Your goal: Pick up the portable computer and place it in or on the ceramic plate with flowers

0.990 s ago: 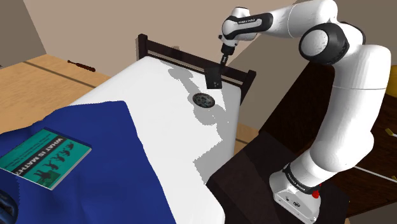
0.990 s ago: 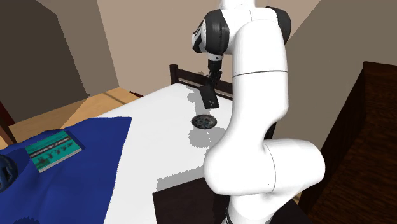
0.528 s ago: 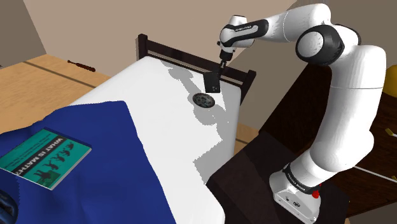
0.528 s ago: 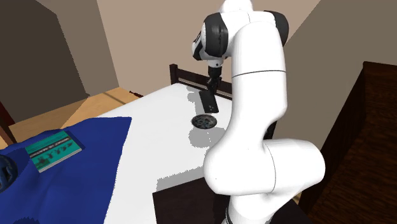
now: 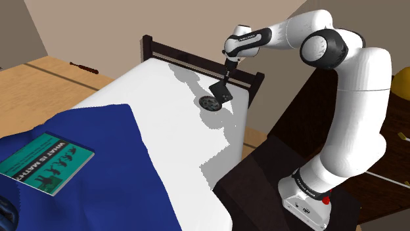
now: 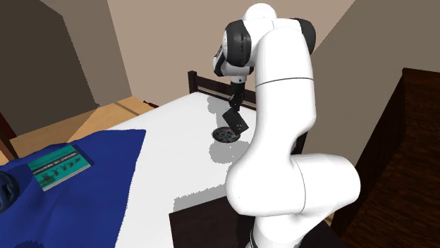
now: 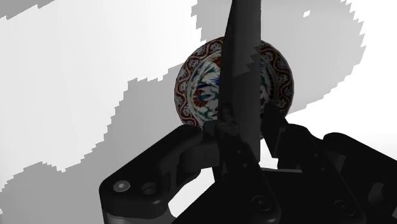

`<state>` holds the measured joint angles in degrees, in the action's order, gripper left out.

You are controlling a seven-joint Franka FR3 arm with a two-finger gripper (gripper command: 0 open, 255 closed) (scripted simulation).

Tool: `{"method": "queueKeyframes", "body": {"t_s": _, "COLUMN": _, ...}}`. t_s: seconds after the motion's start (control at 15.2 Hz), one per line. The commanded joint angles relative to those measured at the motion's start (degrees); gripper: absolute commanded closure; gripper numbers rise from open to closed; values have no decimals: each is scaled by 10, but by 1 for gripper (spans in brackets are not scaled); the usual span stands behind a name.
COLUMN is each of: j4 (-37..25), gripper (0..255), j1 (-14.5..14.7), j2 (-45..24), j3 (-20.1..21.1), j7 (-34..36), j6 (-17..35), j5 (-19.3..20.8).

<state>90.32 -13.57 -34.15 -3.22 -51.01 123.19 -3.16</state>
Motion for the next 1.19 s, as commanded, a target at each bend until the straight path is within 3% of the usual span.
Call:
{"method": "queueKeyframes", "body": {"t_s": 0.0, "j4": 2, "gripper": 255, "j1": 0, "j2": -9, "j3": 1, "j7": 0, "j6": 11, "j5": -1}}
{"method": "queueKeyframes", "body": {"t_s": 0.4, "j4": 8, "gripper": 255, "j1": 0, "j2": -33, "j3": 2, "j7": -1, "j6": 41, "j5": -2}}
{"method": "queueKeyframes", "body": {"t_s": 0.92, "j4": 8, "gripper": 255, "j1": 0, "j2": -33, "j3": 2, "j7": -1, "j6": 41, "j5": -2}}
{"method": "queueKeyframes", "body": {"t_s": 0.99, "j4": 9, "gripper": 0, "j1": -1, "j2": -33, "j3": 2, "j7": -2, "j6": 42, "j5": -2}}
{"method": "queueKeyframes", "body": {"t_s": 1.12, "j4": 10, "gripper": 0, "j1": 0, "j2": -32, "j3": 2, "j7": -1, "j6": 43, "j5": -2}}
